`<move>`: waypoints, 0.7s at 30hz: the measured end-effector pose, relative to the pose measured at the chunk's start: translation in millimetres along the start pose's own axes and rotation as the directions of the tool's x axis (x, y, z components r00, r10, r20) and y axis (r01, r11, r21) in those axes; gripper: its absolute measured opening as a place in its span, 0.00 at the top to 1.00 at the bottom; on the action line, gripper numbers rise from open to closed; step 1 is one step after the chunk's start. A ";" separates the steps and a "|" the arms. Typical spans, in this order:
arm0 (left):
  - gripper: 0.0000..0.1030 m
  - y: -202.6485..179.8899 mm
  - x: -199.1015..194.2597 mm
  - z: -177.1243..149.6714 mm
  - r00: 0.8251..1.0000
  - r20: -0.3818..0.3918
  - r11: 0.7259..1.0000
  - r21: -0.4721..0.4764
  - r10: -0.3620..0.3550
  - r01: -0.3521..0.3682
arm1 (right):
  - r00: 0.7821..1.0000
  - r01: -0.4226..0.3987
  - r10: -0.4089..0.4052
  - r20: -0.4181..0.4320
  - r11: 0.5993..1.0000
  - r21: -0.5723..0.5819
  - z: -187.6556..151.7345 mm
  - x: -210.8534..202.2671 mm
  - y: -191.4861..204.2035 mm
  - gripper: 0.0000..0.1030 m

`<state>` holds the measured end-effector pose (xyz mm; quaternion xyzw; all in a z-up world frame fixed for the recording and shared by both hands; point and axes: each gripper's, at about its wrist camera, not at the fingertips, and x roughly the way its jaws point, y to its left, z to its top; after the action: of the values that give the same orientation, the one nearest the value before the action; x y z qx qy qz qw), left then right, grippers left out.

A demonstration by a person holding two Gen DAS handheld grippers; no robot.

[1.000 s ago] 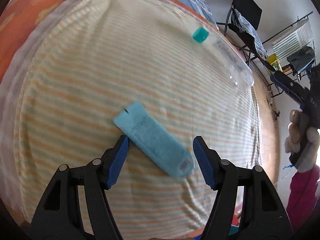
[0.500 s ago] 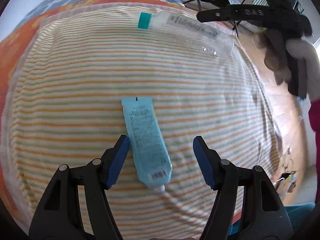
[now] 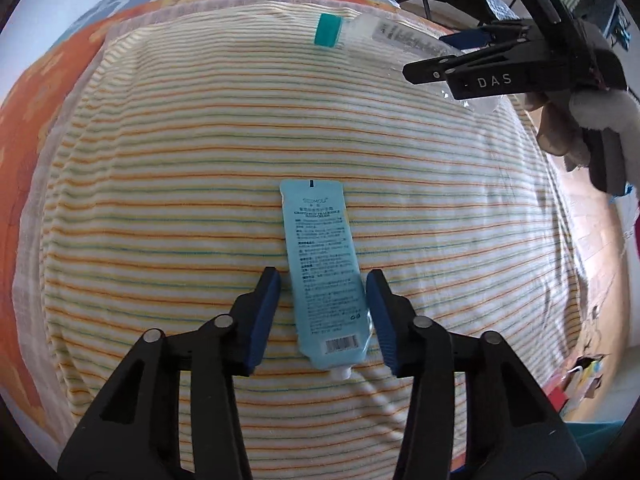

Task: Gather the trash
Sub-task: 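Grasp the light-blue tube with the left tool while the right tool grasps the clear plastic bottle, then carry the tube and bottle over the blue basket with both tools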

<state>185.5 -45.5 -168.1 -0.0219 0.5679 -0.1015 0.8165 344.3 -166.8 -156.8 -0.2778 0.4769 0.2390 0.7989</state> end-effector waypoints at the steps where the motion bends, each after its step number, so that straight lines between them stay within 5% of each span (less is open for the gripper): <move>1: 0.60 -0.8 0.5 0.9 1.000 0.000 1.000 0.004 0.001 -0.001 | 1.000 0.016 -0.016 -0.007 1.000 -0.016 0.1 0.3 3.7 0.31; 9: 0.64 5.0 4.2 11.5 1.000 -0.010 1.000 -0.011 -0.022 0.021 | 0.998 0.057 -0.059 -0.028 0.996 -0.073 1.4 3.4 24.6 0.39; 21: 0.65 21.9 -17.8 -13.6 0.999 0.000 0.998 -0.044 -0.038 0.038 | 0.996 -0.058 0.051 0.075 0.994 0.090 -15.3 -42.6 20.9 0.47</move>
<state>169.9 -19.6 -159.8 -0.0504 0.5699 -0.1045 0.8135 302.8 -166.8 -129.1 -0.2185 0.4654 0.2485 0.8209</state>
